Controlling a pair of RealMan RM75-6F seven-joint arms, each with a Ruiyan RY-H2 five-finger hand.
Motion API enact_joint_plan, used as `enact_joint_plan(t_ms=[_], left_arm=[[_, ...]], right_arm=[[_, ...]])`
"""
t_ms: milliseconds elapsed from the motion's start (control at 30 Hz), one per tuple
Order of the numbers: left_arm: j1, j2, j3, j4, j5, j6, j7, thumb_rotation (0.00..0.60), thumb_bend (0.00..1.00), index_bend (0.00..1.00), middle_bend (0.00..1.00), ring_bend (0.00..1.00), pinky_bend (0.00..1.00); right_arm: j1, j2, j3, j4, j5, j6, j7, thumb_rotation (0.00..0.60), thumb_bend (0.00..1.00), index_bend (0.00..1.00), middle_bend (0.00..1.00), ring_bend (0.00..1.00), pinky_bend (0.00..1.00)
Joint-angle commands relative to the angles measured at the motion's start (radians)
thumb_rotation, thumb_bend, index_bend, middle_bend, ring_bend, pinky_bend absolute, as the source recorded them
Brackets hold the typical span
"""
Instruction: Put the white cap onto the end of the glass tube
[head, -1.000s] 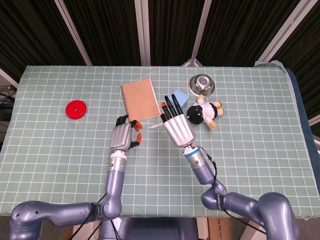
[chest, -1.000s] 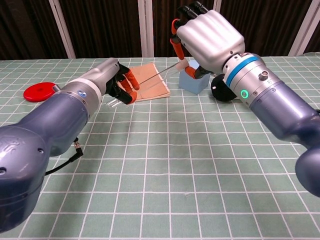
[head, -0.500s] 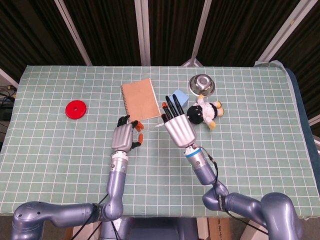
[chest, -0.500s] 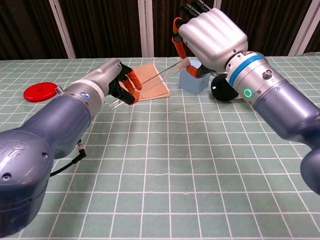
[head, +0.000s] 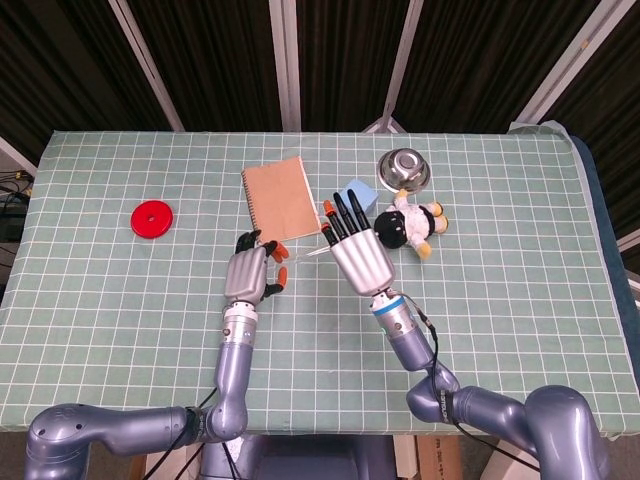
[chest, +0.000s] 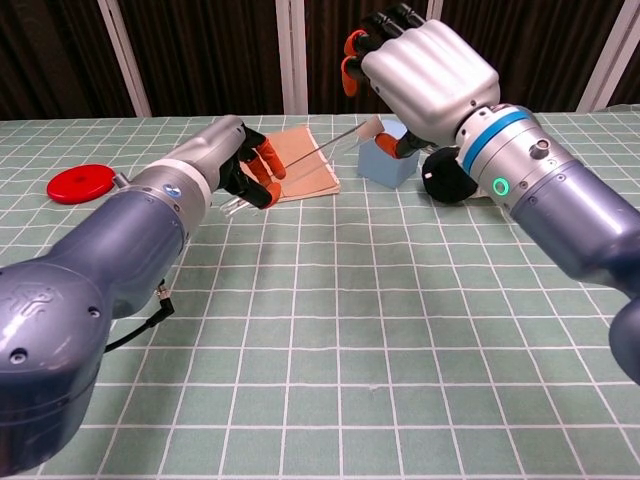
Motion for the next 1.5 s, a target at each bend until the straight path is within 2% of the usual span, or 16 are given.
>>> enact_joint_plan(t_ms=[33, 400, 767, 1000, 1200, 1500], left_arm=[[0.006, 0.006, 0.004, -0.006, 0.015, -0.003, -0.016, 0.600, 0.76, 0.48, 0.51, 0.09, 0.00], [0.033, 0.046, 0.031, -0.038, 0.059, -0.009, -0.033, 0.600, 0.76, 0.49, 0.52, 0.11, 0.00], [0.097, 0.148, 0.148, -0.084, 0.085, -0.038, 0.017, 0.600, 0.76, 0.49, 0.52, 0.11, 0.00], [0.113, 0.173, 0.200, -0.081, 0.073, -0.062, 0.069, 0.600, 0.76, 0.49, 0.52, 0.11, 0.00], [0.098, 0.173, 0.224, -0.077, 0.020, -0.098, 0.160, 0.600, 0.76, 0.49, 0.52, 0.11, 0.00], [0.072, 0.155, 0.218, -0.084, -0.053, -0.099, 0.255, 0.600, 0.76, 0.49, 0.51, 0.11, 0.00]], right_arm=[[-0.008, 0.009, 0.001, -0.022, 0.009, -0.002, -0.015, 0.600, 0.36, 0.00, 0.00, 0.00, 0.00], [-0.045, 0.050, -0.004, -0.087, 0.023, 0.017, -0.040, 0.600, 0.36, 0.00, 0.00, 0.00, 0.00], [-0.066, 0.133, 0.034, -0.202, 0.043, 0.036, -0.063, 0.600, 0.36, 0.00, 0.00, 0.00, 0.00], [-0.069, 0.169, 0.044, -0.264, 0.042, 0.041, -0.071, 0.600, 0.36, 0.00, 0.00, 0.00, 0.00], [-0.070, 0.199, 0.048, -0.306, 0.034, 0.046, -0.082, 0.600, 0.36, 0.00, 0.00, 0.00, 0.00], [-0.080, 0.233, 0.048, -0.339, 0.039, 0.047, -0.076, 0.600, 0.36, 0.00, 0.00, 0.00, 0.00]])
